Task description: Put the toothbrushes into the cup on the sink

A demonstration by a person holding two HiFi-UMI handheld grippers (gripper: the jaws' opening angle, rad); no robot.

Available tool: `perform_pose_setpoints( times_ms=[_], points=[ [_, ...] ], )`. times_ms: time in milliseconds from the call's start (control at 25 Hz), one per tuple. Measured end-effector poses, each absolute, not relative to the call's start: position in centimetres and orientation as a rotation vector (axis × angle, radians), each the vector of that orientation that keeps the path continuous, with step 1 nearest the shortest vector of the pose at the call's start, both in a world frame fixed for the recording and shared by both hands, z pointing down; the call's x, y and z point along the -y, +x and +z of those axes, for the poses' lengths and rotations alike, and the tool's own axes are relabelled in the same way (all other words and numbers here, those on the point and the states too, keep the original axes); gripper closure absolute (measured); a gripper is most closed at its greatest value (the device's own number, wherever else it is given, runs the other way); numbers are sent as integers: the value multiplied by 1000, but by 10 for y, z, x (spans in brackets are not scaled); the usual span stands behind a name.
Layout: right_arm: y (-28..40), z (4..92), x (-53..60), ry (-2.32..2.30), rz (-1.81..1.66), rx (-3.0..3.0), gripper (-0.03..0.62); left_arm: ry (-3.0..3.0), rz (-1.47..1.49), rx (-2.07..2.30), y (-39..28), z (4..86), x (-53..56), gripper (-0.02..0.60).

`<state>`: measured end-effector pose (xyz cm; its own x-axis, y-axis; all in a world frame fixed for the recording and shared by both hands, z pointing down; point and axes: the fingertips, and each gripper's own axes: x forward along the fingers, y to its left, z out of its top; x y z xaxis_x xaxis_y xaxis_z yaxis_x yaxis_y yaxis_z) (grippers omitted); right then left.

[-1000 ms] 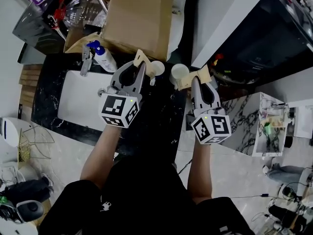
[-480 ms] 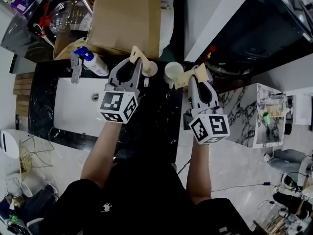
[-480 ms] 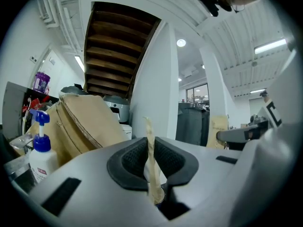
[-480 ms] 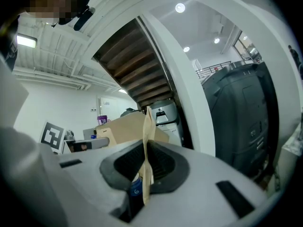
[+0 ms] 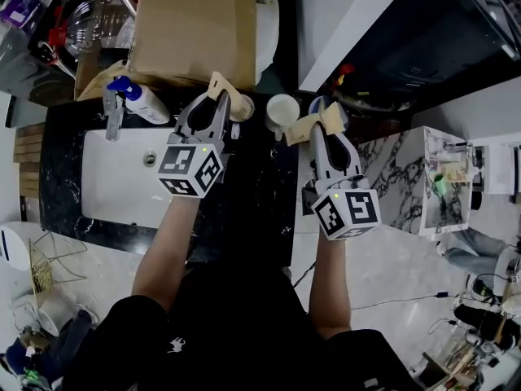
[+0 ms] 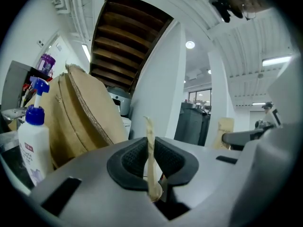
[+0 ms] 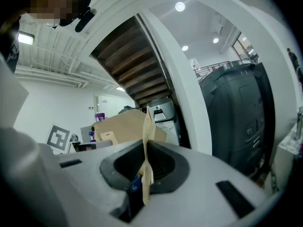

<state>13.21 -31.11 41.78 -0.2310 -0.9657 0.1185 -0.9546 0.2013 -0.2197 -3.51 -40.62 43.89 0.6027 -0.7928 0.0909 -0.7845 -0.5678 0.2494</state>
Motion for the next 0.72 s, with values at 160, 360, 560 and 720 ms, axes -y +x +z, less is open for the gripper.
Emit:
perform_pose_setpoints(
  times_ms=[160, 360, 560, 720],
  points=[
    [127, 417, 314, -1910, -379, -2403, 571, 2553, -30, 1292, -37, 449, 408, 540],
    [124, 418, 317, -1907, -380, -2403, 571, 2528, -18, 1288, -39, 462, 408, 540],
    [122, 419, 317, -1912, -386, -2400, 571, 2498, -11, 1281, -42, 474, 410, 540],
    [121, 421, 318, -1917, -385, -2406, 571, 2462, -9, 1272, -45, 485, 411, 540]
  ],
)
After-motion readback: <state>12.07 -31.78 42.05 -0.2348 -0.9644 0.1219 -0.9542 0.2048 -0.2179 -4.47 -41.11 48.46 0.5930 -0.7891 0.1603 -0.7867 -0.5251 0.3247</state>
